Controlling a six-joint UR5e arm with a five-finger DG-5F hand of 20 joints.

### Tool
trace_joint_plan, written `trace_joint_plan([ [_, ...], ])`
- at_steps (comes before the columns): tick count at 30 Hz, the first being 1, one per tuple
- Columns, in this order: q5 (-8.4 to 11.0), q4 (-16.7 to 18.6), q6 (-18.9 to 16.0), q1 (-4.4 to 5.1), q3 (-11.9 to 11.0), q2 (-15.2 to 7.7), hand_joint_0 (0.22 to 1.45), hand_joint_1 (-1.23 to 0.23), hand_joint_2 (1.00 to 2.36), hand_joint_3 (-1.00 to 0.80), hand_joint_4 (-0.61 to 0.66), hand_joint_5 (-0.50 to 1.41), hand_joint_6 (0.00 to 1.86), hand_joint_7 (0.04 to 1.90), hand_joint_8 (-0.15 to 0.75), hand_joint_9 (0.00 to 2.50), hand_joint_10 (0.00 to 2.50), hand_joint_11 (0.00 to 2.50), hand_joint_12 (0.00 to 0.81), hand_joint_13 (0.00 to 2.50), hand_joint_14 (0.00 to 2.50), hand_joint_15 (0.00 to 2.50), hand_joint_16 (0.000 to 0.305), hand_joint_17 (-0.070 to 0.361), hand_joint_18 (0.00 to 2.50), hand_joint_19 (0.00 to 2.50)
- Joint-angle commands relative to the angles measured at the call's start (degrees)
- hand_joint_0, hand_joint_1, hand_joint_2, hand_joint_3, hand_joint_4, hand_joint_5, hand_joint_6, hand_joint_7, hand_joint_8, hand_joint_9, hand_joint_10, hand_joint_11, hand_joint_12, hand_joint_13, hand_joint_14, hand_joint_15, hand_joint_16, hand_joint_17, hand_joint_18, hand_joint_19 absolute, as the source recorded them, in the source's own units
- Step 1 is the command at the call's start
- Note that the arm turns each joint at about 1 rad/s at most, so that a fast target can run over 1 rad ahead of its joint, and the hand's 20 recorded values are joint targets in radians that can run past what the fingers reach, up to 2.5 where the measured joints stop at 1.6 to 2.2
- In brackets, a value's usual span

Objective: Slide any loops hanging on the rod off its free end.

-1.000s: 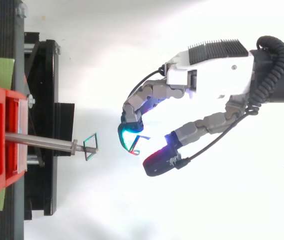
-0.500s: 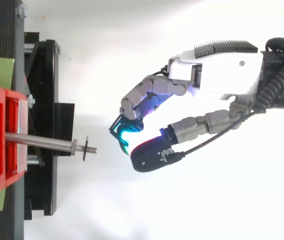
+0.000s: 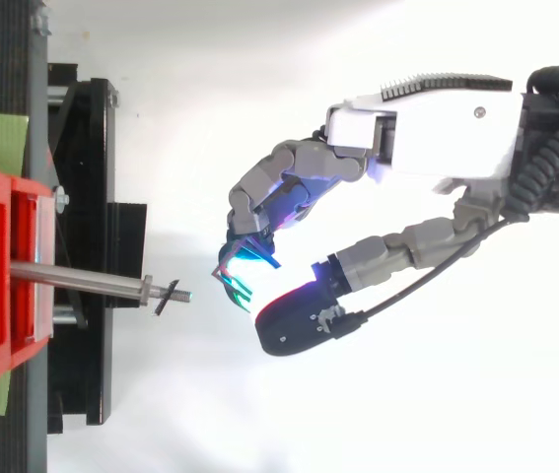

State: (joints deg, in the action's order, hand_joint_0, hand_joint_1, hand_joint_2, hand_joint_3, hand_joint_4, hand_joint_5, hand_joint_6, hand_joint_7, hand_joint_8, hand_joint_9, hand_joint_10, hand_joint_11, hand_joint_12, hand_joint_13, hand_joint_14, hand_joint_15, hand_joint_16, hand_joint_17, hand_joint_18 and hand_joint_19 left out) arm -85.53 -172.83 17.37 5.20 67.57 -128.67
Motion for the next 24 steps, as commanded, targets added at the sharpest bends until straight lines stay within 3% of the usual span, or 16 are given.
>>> trace_joint_plan([
  [1, 0.45, 0.2, -0.7, -0.01, -0.1, 0.0, 0.65, -0.80, 1.02, -0.25, 0.03, -0.16, 0.91, 0.95, 0.272, 0.77, 0.01, 0.35, 0.344, 0.53, 0.01, 0.16, 0.045, 0.101, 0.67, 0.40],
  [7, 0.80, -0.1, -2.7, 0.17, -0.2, 0.0, 0.64, -0.74, 1.01, -0.26, 0.01, -0.15, 0.92, 0.97, 0.275, 0.80, 0.01, 0.34, 0.342, 0.52, 0.01, 0.15, 0.045, 0.101, 0.67, 0.39],
  [8, 1.77, -0.1, -4.3, 0.17, -0.6, -0.1, 0.66, -0.74, 1.01, -0.30, -0.01, -0.16, 0.92, 0.92, 0.268, 0.77, 0.01, 0.33, 0.341, 0.51, 0.01, 0.14, 0.045, 0.101, 0.67, 0.38],
  [15, 2.74, -0.5, -8.1, 0.08, -0.6, 0.0, 0.71, -0.81, 1.01, -0.40, -0.02, -0.17, 0.93, 0.90, 0.263, 0.75, 0.01, 0.35, 0.337, 0.51, 0.00, 0.13, 0.045, 0.101, 0.67, 0.35],
  [24, 3.53, -0.3, -8.8, 0.25, -1.7, 0.0, 0.70, -0.78, 1.00, -0.44, 0.03, -0.17, 0.93, 0.90, 0.265, 0.77, 0.01, 0.35, 0.335, 0.51, 0.00, 0.13, 0.044, 0.100, 0.69, 0.36],
])
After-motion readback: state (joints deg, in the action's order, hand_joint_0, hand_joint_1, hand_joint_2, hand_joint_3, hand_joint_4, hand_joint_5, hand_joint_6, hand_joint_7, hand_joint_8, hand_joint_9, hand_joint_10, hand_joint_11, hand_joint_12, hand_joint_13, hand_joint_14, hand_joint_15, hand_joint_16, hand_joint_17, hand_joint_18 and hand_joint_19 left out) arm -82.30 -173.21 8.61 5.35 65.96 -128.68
